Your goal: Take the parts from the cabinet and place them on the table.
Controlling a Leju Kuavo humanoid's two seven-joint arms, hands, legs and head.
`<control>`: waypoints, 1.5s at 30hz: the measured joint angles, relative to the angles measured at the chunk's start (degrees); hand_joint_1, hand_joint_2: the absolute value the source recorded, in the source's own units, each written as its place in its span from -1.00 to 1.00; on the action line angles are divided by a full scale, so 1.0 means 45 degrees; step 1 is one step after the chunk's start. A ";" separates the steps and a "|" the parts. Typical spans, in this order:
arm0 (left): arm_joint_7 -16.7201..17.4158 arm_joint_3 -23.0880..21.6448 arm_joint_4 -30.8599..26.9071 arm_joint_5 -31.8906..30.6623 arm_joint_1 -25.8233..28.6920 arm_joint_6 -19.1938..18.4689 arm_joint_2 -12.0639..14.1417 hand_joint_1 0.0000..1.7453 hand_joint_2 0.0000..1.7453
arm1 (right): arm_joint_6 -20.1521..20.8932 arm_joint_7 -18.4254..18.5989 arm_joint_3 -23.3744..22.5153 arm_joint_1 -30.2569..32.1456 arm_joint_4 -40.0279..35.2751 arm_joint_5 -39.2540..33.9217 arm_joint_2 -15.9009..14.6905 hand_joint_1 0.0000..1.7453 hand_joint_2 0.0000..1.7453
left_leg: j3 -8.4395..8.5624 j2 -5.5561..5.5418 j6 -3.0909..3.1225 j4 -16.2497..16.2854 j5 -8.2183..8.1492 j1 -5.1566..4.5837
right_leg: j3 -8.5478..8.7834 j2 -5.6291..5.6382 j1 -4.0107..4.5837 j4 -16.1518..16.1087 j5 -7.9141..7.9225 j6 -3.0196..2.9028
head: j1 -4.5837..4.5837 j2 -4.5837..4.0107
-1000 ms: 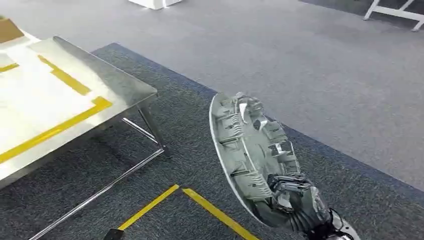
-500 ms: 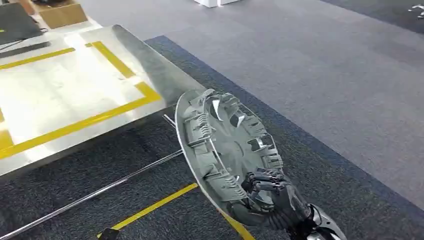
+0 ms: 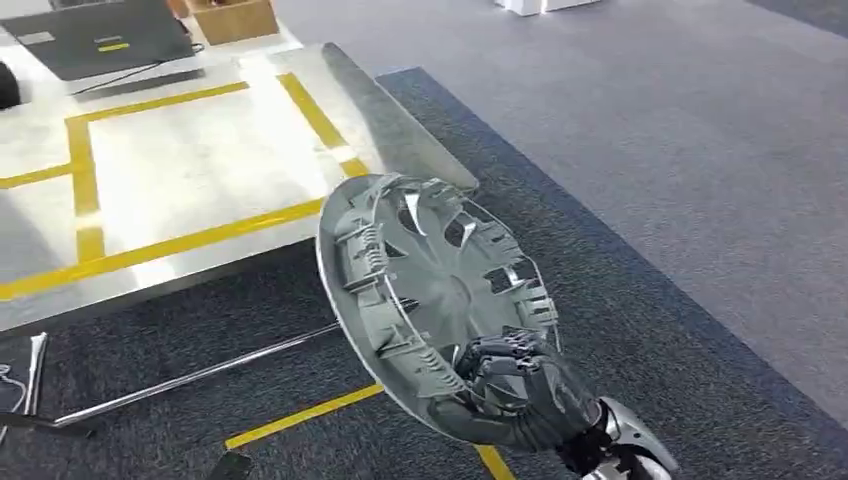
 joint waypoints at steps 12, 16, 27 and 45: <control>0.0034 -0.0126 0.0000 -0.0044 -0.0113 -0.0034 0.0010 -1.00 1.00 | -0.0233 0.0316 0.0675 -0.0742 0.0321 0.0267 -0.0005 1.00 1.00 | 0.0194 0.1332 0.0211 -0.0634 0.0443 -0.0133 | 0.0468 -0.1780 0.0207 -0.0052 -0.0467 0.0314 | 0.0040 0.0000; 0.0034 -0.0179 0.0000 -0.0044 -0.0138 -0.0024 0.0010 -1.00 1.00 | -0.0608 0.0432 0.0796 -0.1070 0.0340 0.0199 -0.0005 1.00 1.00 | 0.0301 0.0723 0.0543 -0.0809 0.0533 0.0040 | -0.0178 -0.0499 0.0097 0.1411 -0.1398 0.0506 | 0.0157 0.0000; 0.0034 -0.0194 0.0000 -0.0039 -0.0127 0.0020 -0.0053 -1.00 1.00 | -0.1063 0.0451 0.0913 -0.1276 0.0311 0.0010 -0.0010 1.00 1.00 | 0.0315 -0.1041 0.0221 -0.0757 0.0476 0.0153 | -0.0245 0.0567 0.0098 0.0150 0.0024 0.0265 | 0.0161 0.0000; 0.0020 -0.0238 0.0000 -0.0121 -0.0004 0.0034 -0.0053 -1.00 1.00 | -0.1054 0.0393 0.0631 -0.1559 0.0087 -0.1754 -0.0005 1.00 1.00 | 0.0332 0.0643 0.0179 -0.0760 0.0411 0.0029 | 0.0342 -0.1200 0.0070 -0.0250 -0.0211 0.0362 | 0.0000 0.0000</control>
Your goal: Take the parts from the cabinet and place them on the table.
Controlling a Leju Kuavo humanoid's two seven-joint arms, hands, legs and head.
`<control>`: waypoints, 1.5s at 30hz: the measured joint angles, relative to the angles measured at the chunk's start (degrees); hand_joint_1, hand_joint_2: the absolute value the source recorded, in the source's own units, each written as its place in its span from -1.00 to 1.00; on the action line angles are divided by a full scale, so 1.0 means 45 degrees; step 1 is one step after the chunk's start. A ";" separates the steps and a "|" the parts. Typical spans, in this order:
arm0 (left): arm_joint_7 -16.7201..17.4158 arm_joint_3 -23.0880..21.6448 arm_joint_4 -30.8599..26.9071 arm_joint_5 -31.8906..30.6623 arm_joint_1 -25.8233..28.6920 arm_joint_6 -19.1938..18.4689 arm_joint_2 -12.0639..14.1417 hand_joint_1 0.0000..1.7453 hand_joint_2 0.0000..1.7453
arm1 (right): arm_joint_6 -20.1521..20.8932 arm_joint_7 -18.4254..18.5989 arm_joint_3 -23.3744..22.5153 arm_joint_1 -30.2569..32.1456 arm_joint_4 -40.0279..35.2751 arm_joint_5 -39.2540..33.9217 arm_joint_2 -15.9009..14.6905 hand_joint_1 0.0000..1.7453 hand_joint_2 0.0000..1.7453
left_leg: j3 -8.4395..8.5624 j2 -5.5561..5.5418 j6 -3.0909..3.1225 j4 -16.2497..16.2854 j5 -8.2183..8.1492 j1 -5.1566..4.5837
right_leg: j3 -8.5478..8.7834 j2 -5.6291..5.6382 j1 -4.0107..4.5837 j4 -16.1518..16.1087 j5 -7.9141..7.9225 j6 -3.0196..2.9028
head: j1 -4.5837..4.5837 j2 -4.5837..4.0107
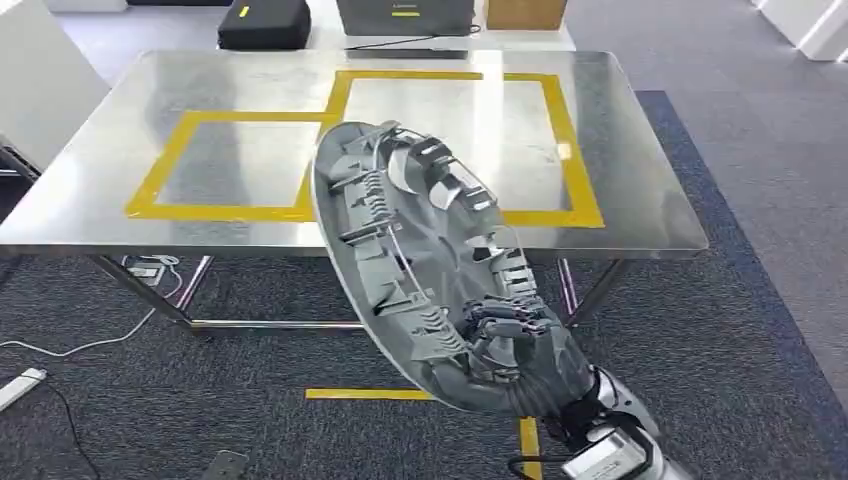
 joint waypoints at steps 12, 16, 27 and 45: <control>-0.0025 -0.0053 0.0000 0.0005 0.0038 -0.0049 -0.0034 -1.00 1.00 | 0.0039 0.0068 -0.0360 0.0192 0.0044 0.0054 0.0063 1.00 1.00 | 0.1117 -0.0418 0.0404 -0.0180 -0.0778 0.0049 | -0.2076 0.0905 -0.0036 0.1832 0.0373 0.0113 | 0.0161 -0.0005; -0.0025 -0.0058 0.0000 0.0000 0.0012 -0.0053 -0.0024 -1.00 1.00 | 0.0165 0.0054 -0.0379 0.0201 0.0039 -0.0048 0.0116 1.00 1.00 | 0.1381 -0.0456 0.0040 -0.0235 -0.1223 0.0021 | -0.1461 0.0942 0.0056 0.0570 0.0684 -0.0114 | 0.0132 -0.0005; -0.0025 -0.0073 0.0000 0.0000 0.0069 -0.0068 -0.0015 -1.00 1.00 | 0.0243 0.0088 -0.0466 0.0216 0.0039 -0.0160 0.0267 1.00 1.00 | -0.1651 -0.0269 -0.0260 0.2254 -0.2271 0.0109 | 0.1176 0.0907 -0.0051 0.0174 -0.1062 -0.0429 | 0.0098 0.0000; -0.0059 -0.0073 0.0015 0.0005 0.0273 -0.0073 -0.0044 -1.00 1.00 | -0.0136 0.0544 -0.1098 0.0392 0.0360 0.0098 0.0408 1.00 1.00 | 0.2381 -0.0596 0.0366 -0.0300 -0.1786 -0.0104 | -0.2234 0.0925 0.0186 0.0744 0.1420 -0.0119 | 0.0228 0.0000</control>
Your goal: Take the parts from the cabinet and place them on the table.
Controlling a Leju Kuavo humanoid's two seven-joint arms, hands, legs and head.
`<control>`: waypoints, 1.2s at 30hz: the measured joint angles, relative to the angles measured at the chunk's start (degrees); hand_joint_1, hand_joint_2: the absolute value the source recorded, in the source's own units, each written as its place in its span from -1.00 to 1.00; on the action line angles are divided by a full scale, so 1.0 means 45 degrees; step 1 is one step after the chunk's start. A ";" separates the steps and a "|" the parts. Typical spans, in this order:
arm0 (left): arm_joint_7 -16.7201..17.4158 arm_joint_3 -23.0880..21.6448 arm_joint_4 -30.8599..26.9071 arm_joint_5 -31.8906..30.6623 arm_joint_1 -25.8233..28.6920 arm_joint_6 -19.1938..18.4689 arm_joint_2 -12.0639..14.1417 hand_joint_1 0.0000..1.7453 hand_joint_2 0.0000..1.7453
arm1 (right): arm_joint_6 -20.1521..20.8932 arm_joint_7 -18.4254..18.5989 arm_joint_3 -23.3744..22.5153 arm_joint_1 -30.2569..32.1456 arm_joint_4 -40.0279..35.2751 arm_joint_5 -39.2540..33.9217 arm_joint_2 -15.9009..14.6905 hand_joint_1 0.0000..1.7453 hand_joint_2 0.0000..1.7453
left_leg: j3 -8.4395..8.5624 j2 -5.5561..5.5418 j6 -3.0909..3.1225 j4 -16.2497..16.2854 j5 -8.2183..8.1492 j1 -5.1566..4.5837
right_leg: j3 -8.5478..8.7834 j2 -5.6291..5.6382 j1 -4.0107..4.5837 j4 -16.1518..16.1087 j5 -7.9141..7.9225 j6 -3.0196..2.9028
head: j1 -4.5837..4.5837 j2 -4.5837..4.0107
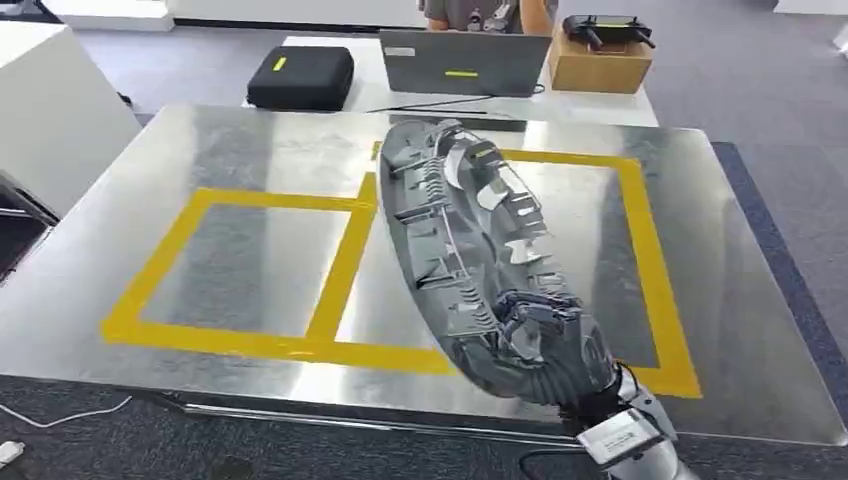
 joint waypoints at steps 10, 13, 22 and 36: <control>0.0063 -0.0087 0.0000 -0.0034 -0.0181 -0.0005 -0.0073 -1.00 1.00 | -0.0175 0.1847 0.0010 -0.0656 0.1220 0.2294 0.0024 1.00 1.00 | -0.3107 0.0305 -0.0747 0.3648 -0.1044 0.0253 | 0.2367 0.0016 -0.0188 -0.0816 -0.1218 -0.0465 | -0.0029 0.0000; 0.0097 -0.0087 0.0000 -0.0034 -0.0176 -0.0010 -0.0063 -1.00 1.00 | -0.0155 0.2424 0.0049 -0.0855 0.1987 0.3455 -0.0122 1.00 1.00 | -0.3050 0.0321 -0.0859 0.1652 0.0422 0.0350 | 0.3094 0.0032 -0.0320 -0.0816 -0.1783 -0.0248 | -0.0039 0.0000; 0.0141 -0.0087 0.0024 -0.0019 -0.0145 -0.0087 -0.0078 -1.00 1.00 | 0.0874 0.3565 0.0796 -0.1853 0.3418 0.5012 -0.1572 1.00 1.00 | -0.2868 0.0418 -0.0175 0.0340 0.2436 0.0326 | 0.2620 0.0004 -0.0284 0.0647 -0.3391 0.0342 | -0.0010 0.0000; 0.0480 -0.0083 0.0034 -0.0127 -0.0055 -0.0151 0.0005 -1.00 1.00 | 0.3235 0.5041 0.2675 -0.4382 0.4439 0.5163 -0.4395 -1.00 -1.00 | -0.2579 0.0300 -0.0089 0.0331 0.2148 0.0009 | 0.1916 0.0015 0.0034 -0.0496 -0.1300 -0.0006 | -0.0082 0.0000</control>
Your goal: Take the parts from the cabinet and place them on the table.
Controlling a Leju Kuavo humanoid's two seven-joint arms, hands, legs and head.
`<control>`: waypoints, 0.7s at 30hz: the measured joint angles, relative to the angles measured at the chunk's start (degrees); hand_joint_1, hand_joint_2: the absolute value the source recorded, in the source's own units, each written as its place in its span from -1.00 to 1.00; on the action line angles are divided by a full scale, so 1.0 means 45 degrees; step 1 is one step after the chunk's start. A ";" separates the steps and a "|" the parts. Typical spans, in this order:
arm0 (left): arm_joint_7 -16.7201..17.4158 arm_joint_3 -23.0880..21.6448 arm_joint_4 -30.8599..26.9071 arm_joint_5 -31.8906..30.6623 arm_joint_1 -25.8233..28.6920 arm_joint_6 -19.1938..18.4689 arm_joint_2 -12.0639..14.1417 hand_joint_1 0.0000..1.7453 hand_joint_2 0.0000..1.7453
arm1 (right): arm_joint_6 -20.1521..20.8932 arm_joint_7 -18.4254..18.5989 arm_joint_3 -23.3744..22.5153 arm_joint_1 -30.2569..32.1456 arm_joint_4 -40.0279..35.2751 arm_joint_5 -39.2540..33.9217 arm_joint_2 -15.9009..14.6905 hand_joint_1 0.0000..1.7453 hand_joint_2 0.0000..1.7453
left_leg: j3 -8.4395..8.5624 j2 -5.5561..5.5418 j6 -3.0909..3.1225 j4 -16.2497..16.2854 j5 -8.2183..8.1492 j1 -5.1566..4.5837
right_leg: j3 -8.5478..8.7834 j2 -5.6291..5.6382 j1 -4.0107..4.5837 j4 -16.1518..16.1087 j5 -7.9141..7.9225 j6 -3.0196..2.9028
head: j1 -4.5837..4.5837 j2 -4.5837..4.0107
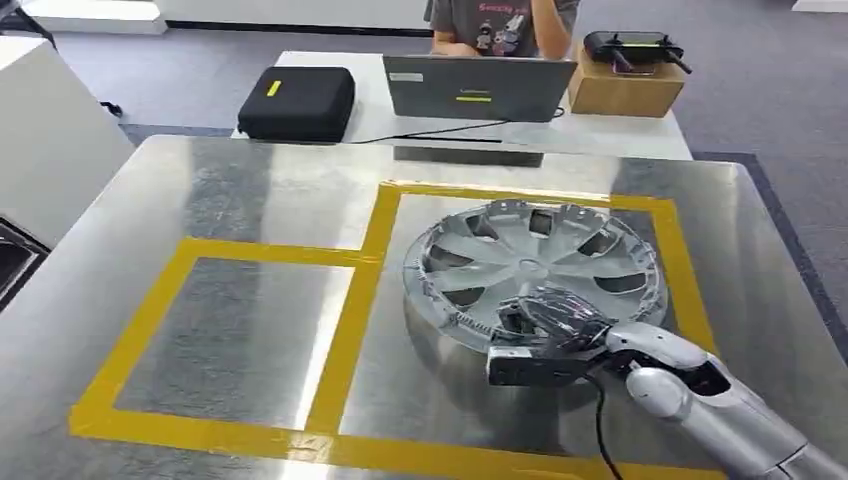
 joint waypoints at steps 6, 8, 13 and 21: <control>-0.0111 0.0000 0.0000 0.0117 0.0006 -0.0063 0.0039 -1.00 1.00 | -0.0097 0.0263 0.0463 -0.0401 0.0112 -0.0024 -0.0482 -1.00 -1.00 | 0.0039 0.0002 -0.0057 -0.0065 0.0032 0.0018 | 0.0006 -0.0002 0.0016 0.0007 -0.0025 -0.0069 | -0.0005 0.0000; -0.0150 0.0000 0.0004 0.0122 0.0006 -0.0063 0.0039 -1.00 1.00 | -0.0126 0.0282 0.0564 -0.0467 0.0117 -0.0043 -0.0598 -1.00 -1.00 | 0.0039 0.0003 -0.0066 -0.0070 0.0032 0.0035 | 0.0007 -0.0003 0.0018 0.0013 -0.0034 -0.0083 | 0.0000 0.0000; -0.0208 0.0005 0.0000 0.0243 0.0006 -0.0282 0.0053 -1.00 -1.00 | -0.0214 0.0107 0.0710 -0.0482 0.0014 -0.0525 -0.0904 -1.00 -1.00 | 0.0037 0.0001 -0.0111 -0.0072 0.0028 0.0029 | 0.0002 -0.0009 0.0014 0.0013 -0.0042 -0.0097 | 0.0005 0.0000; -0.0563 0.0131 0.0000 0.0433 0.0079 -0.0223 0.0112 -1.00 -1.00 | -0.0870 -0.1505 -0.0102 0.1506 -0.2721 -0.2394 -0.2663 -1.00 -1.00 | 0.0031 -0.0008 0.0004 0.0003 -0.0073 -0.0060 | 0.0048 -0.0015 -0.0076 -0.0021 -0.0068 -0.0032 | 0.0000 0.0000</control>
